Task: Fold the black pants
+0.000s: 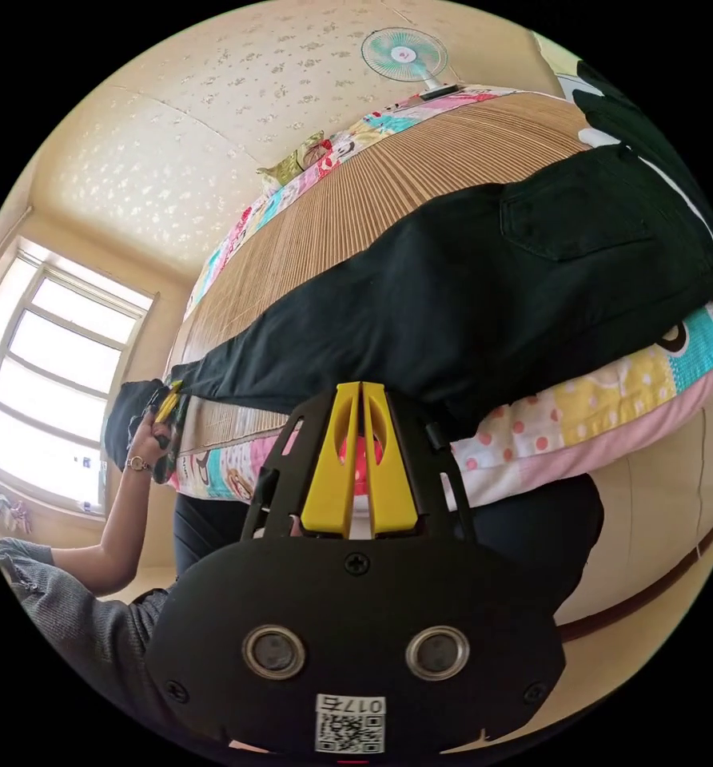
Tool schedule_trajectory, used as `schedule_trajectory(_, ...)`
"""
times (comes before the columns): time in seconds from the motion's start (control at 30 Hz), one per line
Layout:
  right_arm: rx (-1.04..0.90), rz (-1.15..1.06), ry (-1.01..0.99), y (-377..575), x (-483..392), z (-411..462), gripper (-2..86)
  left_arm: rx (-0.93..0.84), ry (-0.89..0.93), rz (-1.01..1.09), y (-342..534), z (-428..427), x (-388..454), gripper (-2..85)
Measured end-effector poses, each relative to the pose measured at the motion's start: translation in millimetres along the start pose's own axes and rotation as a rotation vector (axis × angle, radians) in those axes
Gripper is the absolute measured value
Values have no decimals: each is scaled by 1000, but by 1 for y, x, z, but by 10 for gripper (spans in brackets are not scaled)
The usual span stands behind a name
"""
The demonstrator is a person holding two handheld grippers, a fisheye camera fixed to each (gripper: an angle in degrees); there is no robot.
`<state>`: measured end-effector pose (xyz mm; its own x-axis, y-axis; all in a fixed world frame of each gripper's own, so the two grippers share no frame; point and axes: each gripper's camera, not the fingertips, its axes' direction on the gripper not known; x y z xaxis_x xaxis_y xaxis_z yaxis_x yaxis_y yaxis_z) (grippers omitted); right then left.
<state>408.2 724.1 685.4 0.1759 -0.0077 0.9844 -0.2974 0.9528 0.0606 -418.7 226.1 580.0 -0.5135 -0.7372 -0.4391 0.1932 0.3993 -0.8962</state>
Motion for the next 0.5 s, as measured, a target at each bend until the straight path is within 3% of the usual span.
schedule_trajectory(0.13,-10,12,-25,-5,18,-20,5,27,-122,507,54,24,121,7)
schedule_trajectory(0.2,-6,19,-45,-7,25,-28,6,-53,-111,753,94,54,171,12)
schedule_trajectory(0.27,-2,26,-63,-10,30,-34,8,-288,-49,1001,158,112,212,32)
schedule_trajectory(0.4,51,64,-114,-10,41,-50,16,-716,-159,1128,248,214,208,104)
schedule_trajectory(0.43,71,72,-143,-9,45,-56,21,-750,-190,1098,264,230,196,125)
schedule_trajectory(0.5,96,86,-189,-7,51,-65,36,-649,-163,1011,274,226,180,122)
